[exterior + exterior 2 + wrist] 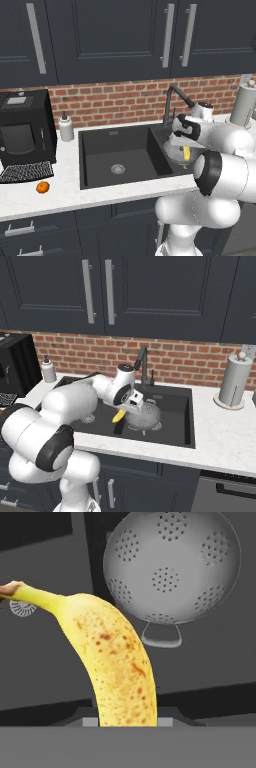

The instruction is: Put the colander in the sink, put the tangerine, banana in the colander, and turn on the sink faucet and pour water over the colander.

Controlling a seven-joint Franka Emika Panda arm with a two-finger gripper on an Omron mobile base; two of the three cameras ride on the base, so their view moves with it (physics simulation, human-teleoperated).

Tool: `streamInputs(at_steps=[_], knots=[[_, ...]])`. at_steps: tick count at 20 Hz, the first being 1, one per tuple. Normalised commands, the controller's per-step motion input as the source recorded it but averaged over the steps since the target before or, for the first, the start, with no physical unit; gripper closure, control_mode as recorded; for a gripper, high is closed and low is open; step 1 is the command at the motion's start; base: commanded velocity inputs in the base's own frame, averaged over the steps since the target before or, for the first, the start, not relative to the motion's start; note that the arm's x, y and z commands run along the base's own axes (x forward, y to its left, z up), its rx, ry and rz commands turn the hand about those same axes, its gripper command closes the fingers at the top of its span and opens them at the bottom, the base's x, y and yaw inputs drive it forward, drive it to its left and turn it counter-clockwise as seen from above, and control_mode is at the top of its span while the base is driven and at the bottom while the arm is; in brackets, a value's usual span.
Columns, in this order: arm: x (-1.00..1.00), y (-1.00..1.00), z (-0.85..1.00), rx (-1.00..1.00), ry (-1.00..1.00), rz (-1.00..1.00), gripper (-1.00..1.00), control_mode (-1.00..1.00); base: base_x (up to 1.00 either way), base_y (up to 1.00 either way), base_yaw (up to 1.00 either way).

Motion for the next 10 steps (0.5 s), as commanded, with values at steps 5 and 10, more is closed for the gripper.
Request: streamInputs(at_steps=[5,10], knots=[[0.25,-0.43,-0.42,0.06,-0.19,0.0,1.0,-1.0,0.0,0.0,0.0],[0.0,-0.2,-0.34,0.03,-0.17,-0.02,1.0,-1.0,0.0,0.0,0.0]])
